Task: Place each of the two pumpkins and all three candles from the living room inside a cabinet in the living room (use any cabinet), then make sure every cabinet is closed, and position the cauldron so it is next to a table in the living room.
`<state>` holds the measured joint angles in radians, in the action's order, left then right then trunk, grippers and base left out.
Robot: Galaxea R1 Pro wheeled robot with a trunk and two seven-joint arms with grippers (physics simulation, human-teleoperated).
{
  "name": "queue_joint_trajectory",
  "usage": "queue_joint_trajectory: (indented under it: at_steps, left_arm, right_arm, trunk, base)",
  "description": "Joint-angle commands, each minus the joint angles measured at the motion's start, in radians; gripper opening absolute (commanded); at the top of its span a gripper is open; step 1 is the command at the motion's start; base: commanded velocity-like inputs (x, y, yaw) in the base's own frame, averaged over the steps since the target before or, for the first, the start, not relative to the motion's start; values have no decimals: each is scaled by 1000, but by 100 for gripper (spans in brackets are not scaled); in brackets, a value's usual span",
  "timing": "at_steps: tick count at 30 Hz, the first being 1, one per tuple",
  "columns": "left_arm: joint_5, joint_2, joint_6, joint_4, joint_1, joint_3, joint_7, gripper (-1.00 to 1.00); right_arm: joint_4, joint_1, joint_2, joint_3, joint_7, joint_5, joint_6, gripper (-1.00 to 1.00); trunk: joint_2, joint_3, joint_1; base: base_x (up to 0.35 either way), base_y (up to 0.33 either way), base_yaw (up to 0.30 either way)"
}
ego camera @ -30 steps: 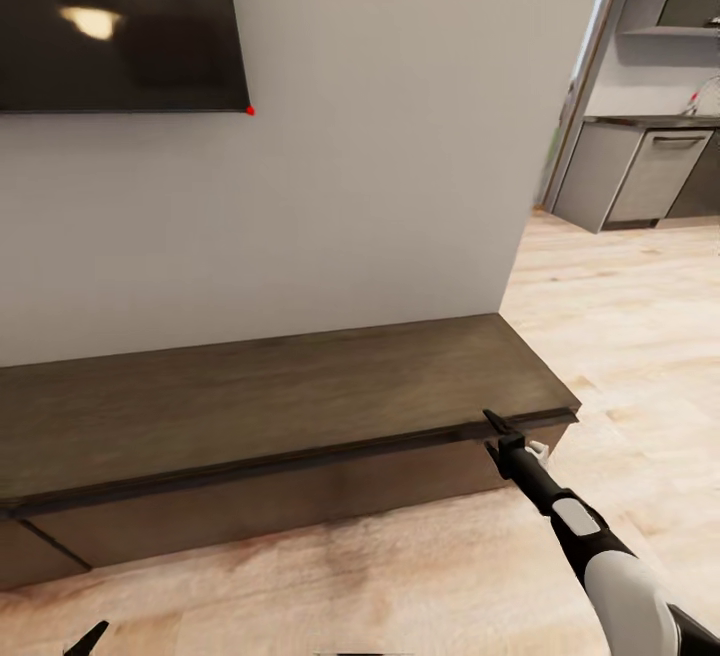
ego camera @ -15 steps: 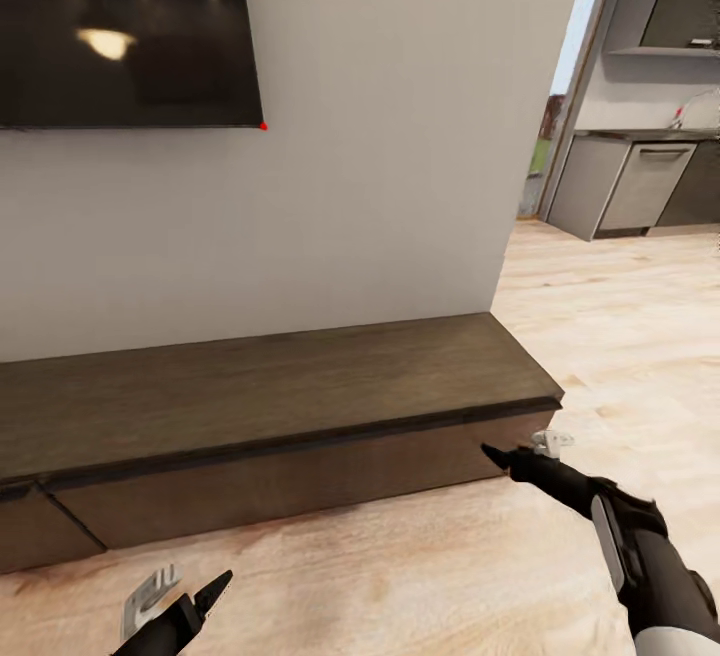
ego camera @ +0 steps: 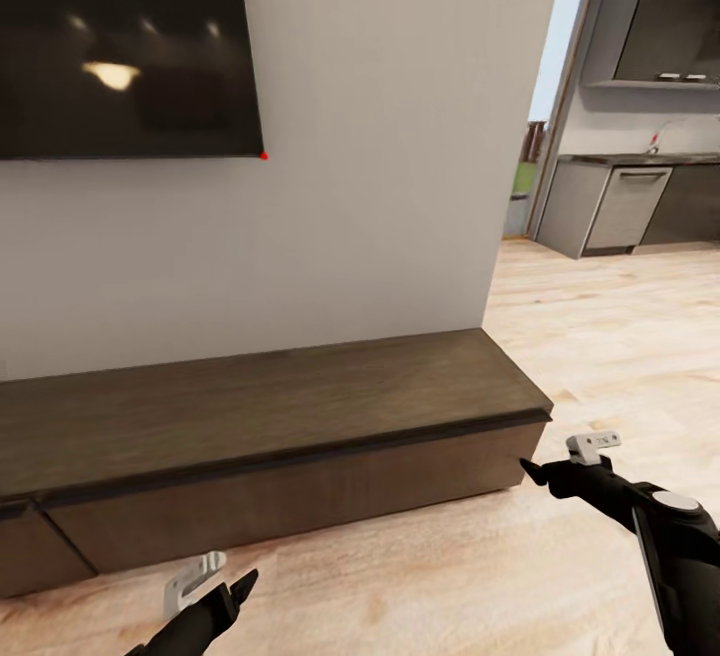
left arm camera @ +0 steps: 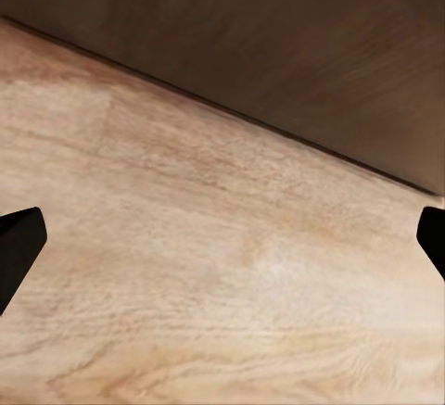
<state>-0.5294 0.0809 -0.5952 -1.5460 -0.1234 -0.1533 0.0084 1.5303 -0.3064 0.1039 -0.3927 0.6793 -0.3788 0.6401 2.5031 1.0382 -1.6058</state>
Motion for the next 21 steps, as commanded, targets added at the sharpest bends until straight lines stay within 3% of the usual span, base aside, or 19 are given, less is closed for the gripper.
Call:
queue_joint_trajectory:
  at_steps: [1, 10, 12, 21]
  left_arm:
    - [0, 0, 2, -1, -3, 2, 4, 100]
    - [0, 0, 6, -2, -9, 4, 9, 100]
    - [-1, -4, 10, 5, -13, 3, 6, 100]
    - [-1, -11, 14, 14, -15, 4, -4, 100]
  right_arm:
    - [-2, 1, 0, 0, 0, -6, -8, 100]
    - [-5, 16, -3, 0, 0, -11, -35, 100]
    - [-107, 32, -5, 0, 0, -16, -87, 100]
    - [-181, 48, -39, 0, -1, -21, -36, 100]
  trunk:
    - [0, -4, 0]
    - [-1, -12, 1]
    - [-1, -12, 1]
    - [-1, -12, 1]
  base:
    - [0, 0, -1]
    - [0, 0, 0]
    - [0, 0, 0]
    - [0, 0, 0]
